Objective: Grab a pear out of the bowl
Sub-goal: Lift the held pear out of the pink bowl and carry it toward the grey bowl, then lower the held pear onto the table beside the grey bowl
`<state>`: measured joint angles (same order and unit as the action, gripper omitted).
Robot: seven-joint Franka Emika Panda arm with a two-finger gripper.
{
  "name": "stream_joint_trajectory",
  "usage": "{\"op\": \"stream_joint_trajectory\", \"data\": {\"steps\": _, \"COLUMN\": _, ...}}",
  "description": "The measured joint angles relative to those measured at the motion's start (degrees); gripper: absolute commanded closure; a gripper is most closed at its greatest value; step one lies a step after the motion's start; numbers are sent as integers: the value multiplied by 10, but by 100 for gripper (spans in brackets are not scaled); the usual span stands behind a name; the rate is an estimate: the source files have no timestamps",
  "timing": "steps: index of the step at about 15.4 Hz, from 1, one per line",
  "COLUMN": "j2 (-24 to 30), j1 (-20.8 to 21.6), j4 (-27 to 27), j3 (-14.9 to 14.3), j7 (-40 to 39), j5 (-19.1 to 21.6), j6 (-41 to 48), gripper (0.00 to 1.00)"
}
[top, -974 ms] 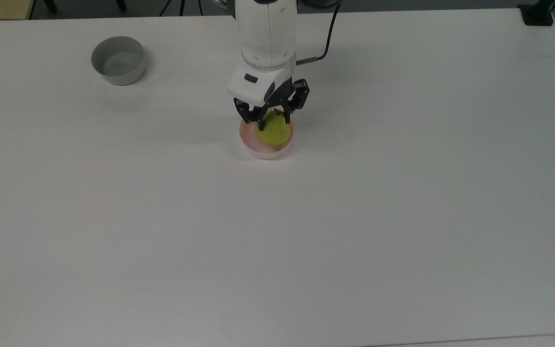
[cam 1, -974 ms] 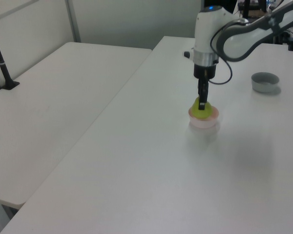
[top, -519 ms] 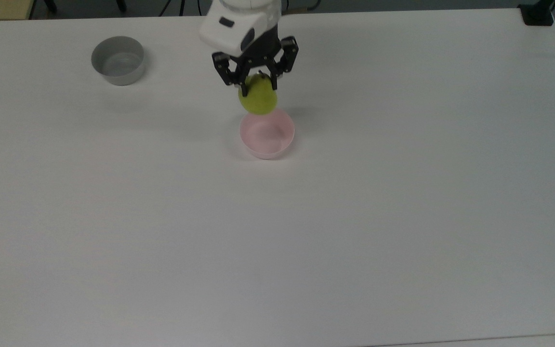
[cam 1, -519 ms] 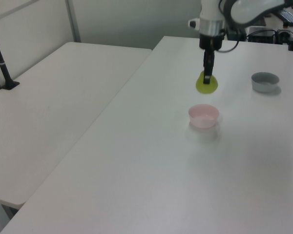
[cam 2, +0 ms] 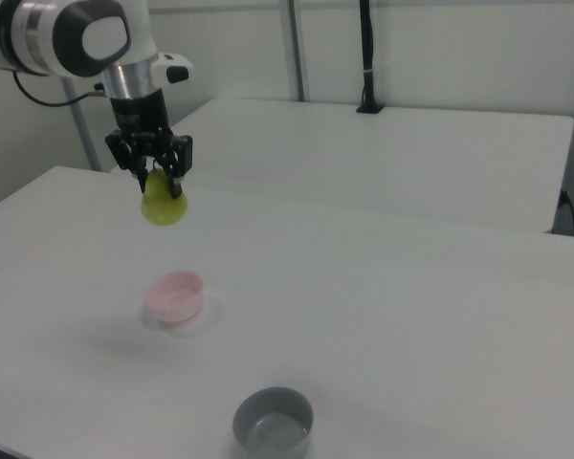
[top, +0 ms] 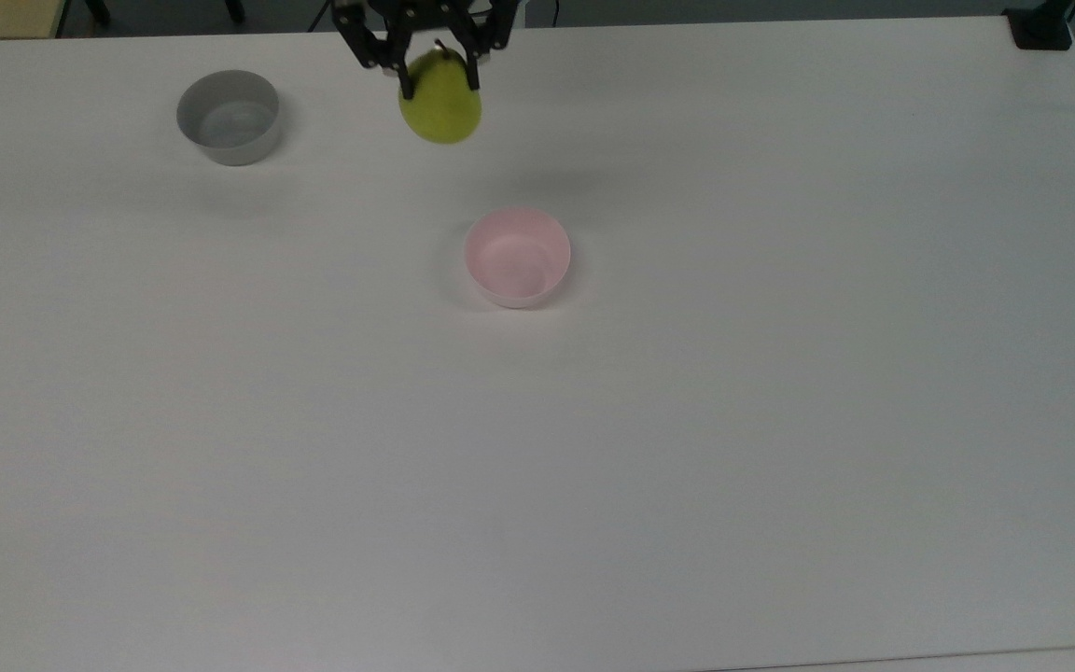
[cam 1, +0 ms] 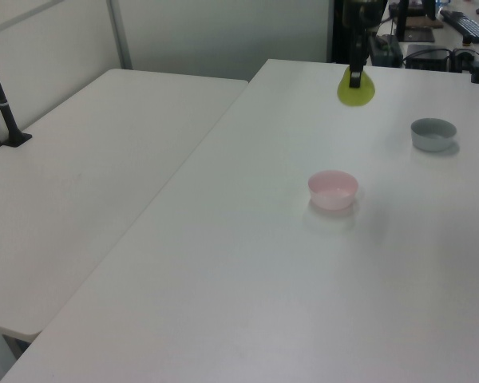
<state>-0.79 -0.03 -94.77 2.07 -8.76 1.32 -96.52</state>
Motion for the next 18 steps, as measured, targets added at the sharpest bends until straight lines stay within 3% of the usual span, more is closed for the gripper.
{"op": "stream_joint_trajectory", "data": {"steps": 8, "j2": 1, "j1": -8, "j4": 22, "j3": -31, "j7": -14, "j5": 0, "j6": 18, "gripper": 100}}
{"op": "stream_joint_trajectory", "data": {"steps": 13, "j2": 0, "j1": -65, "j4": 32, "j3": -43, "j7": -152, "j5": 0, "j6": 18, "gripper": 100}}
{"op": "stream_joint_trajectory", "data": {"steps": 18, "j2": -26, "j1": -88, "j4": 40, "j3": -101, "j7": -231, "j5": 0, "j6": 17, "gripper": 100}}
